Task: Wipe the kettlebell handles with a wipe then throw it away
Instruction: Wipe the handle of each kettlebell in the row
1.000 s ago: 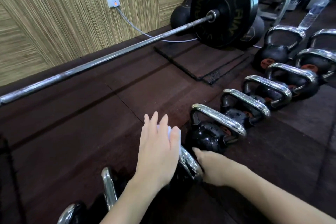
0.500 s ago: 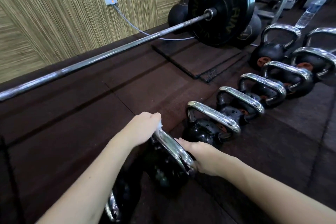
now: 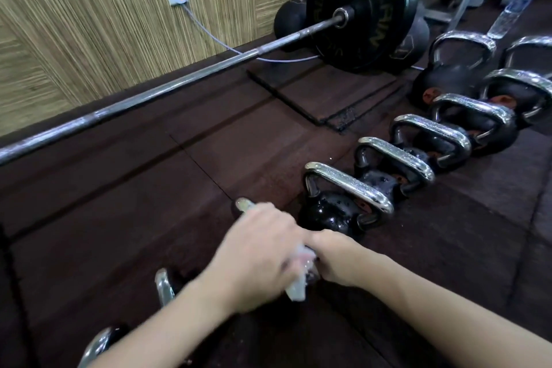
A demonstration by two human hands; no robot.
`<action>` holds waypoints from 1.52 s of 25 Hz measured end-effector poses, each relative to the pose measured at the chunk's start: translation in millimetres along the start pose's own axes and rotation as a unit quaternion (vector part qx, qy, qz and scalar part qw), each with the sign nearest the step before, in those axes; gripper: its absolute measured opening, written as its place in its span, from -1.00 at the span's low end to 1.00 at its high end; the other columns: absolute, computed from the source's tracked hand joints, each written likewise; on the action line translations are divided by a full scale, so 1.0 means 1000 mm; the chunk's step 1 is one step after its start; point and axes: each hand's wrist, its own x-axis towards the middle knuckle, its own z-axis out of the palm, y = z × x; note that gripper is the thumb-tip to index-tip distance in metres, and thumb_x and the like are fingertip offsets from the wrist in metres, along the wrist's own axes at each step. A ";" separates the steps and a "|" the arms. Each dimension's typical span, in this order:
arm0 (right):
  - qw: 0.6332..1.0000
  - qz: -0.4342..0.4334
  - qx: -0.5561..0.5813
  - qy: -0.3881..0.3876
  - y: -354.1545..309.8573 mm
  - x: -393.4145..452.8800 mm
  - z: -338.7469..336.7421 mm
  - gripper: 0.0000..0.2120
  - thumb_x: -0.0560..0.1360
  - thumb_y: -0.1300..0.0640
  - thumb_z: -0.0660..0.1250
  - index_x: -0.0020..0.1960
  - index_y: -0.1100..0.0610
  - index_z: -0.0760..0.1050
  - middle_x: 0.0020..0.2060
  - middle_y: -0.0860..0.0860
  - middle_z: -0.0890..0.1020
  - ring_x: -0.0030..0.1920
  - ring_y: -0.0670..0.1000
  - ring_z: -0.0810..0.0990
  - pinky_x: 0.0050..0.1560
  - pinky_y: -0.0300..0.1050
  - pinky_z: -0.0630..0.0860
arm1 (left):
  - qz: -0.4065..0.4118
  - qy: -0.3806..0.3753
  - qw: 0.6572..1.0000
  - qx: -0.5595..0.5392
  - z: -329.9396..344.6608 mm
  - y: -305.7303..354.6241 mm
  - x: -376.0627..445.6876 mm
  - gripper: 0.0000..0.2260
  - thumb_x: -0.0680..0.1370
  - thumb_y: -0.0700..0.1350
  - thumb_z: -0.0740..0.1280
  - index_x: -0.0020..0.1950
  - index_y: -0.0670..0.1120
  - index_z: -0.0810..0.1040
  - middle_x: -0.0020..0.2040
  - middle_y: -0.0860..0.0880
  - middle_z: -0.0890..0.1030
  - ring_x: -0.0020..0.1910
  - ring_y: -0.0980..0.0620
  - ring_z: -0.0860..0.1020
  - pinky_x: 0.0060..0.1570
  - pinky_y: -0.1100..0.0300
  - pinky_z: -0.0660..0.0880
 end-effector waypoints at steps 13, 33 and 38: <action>0.996 0.046 -0.048 -0.057 -0.008 -0.002 -0.013 -0.41 0.58 0.10 0.26 0.56 0.10 0.17 0.40 0.02 0.49 0.36 0.12 0.50 0.26 0.00 0.48 | -0.070 -0.249 0.951 0.172 0.003 0.054 0.051 -0.61 0.65 0.09 0.09 0.24 -0.07 0.59 0.18 -0.18 0.62 0.20 -0.23 0.49 0.21 -0.17 0.28; 0.998 0.036 0.018 -0.050 -0.009 -0.004 -0.017 -0.17 0.54 0.13 0.30 0.60 -0.23 -0.12 0.61 -0.18 0.03 0.43 0.04 0.44 0.23 0.02 0.53 | 0.028 -0.025 0.999 0.037 0.008 0.027 0.021 -0.82 0.38 0.10 0.33 -0.28 0.03 0.61 -0.28 0.03 0.62 -0.17 -0.02 0.58 0.17 -0.01 0.44; 0.997 0.028 0.038 -0.064 -0.007 -0.005 -0.025 -0.03 0.43 0.22 0.41 0.62 -0.18 -0.10 0.61 -0.14 0.05 0.44 0.07 0.43 0.29 0.04 0.51 | -0.004 -0.035 0.999 -0.039 -0.008 -0.036 0.014 -0.70 0.67 0.19 0.04 0.05 0.12 0.52 0.00 0.15 0.60 0.04 0.07 0.58 0.22 0.03 0.39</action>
